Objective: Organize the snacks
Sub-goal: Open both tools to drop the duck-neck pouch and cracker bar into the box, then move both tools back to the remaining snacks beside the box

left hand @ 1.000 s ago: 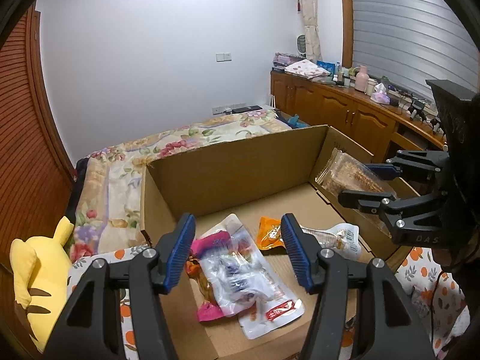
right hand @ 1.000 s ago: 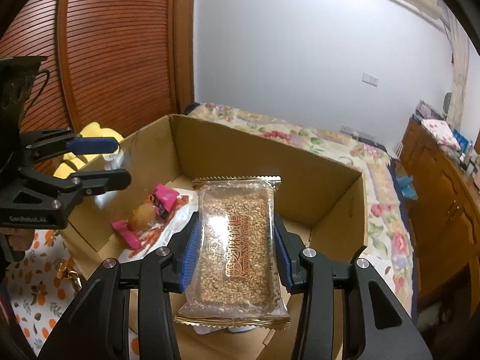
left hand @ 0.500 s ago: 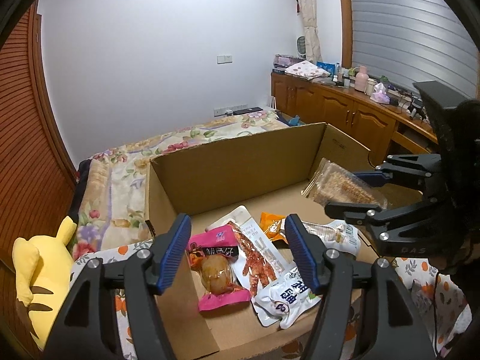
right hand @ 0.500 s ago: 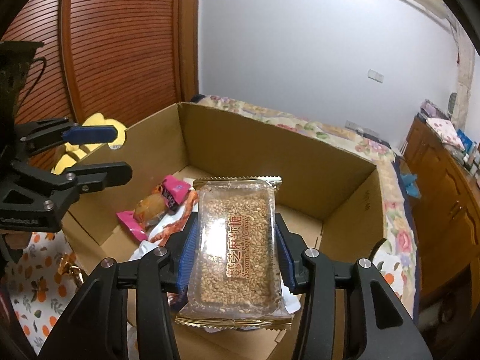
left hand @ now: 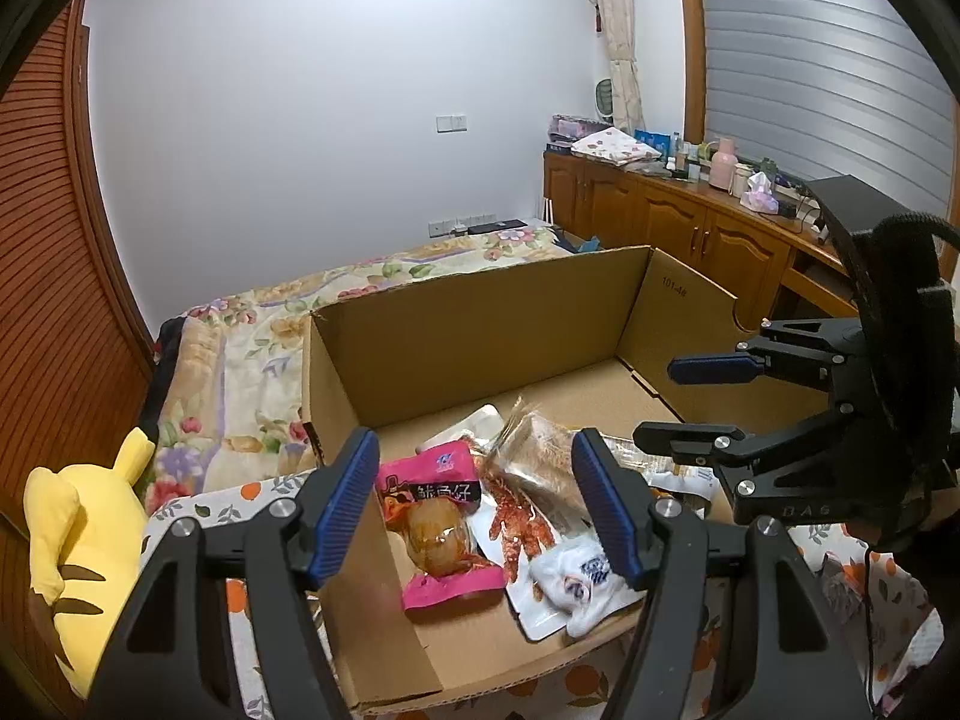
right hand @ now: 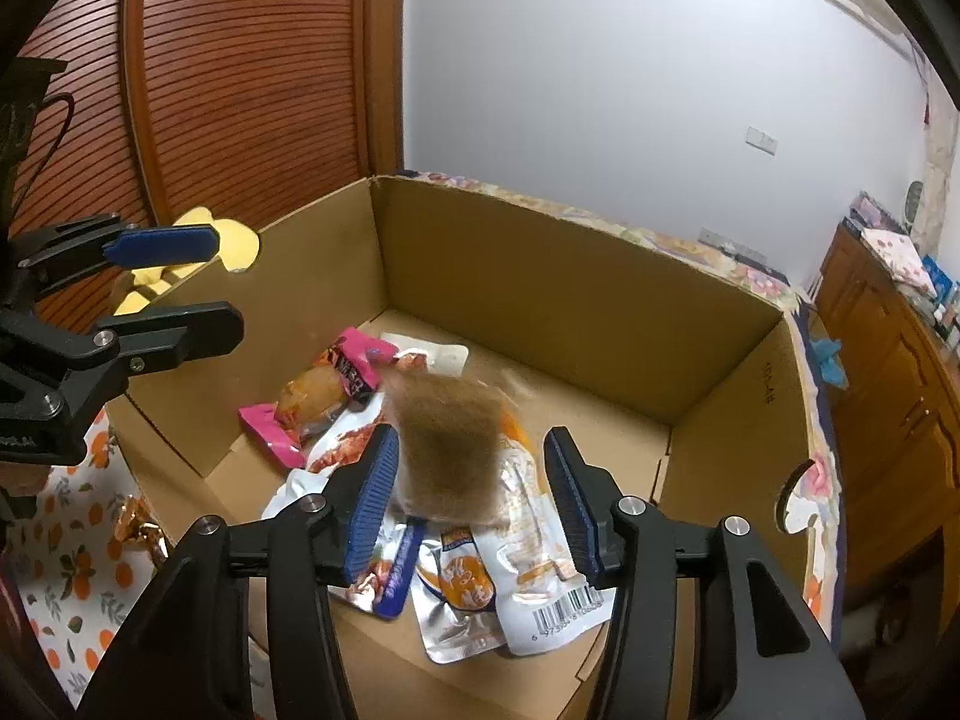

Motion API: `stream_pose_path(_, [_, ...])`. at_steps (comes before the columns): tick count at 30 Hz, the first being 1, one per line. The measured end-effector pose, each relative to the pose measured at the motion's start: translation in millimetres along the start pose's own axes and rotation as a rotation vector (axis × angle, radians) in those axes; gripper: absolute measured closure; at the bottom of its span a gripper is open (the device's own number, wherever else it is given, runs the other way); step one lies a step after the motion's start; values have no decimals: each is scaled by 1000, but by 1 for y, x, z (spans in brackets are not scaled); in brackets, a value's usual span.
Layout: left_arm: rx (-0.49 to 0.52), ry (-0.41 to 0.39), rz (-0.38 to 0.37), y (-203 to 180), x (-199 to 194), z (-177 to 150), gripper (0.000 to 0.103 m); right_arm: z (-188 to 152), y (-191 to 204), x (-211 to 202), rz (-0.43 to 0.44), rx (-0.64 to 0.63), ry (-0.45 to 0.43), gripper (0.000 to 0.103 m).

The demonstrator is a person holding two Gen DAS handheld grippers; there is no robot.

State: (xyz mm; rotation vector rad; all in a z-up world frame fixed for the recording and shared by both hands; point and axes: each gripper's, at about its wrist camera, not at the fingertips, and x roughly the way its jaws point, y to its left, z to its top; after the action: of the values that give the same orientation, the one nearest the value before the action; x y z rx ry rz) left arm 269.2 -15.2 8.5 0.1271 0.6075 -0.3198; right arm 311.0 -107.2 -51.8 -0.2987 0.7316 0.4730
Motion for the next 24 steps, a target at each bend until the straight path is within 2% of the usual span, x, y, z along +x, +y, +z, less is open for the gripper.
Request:
stream_pose_path(10, [-8, -19, 0, 0, -18, -9, 32, -3, -1, -24, 16, 28, -46, 45])
stream_pose_path(17, [-10, -32, -19, -7, -44, -21, 29, -16, 9, -72, 12, 38, -110, 39])
stream_pose_path(24, [-17, -25, -35, -13, -71, -48, 27, -42, 18, -115, 2, 44, -140, 35])
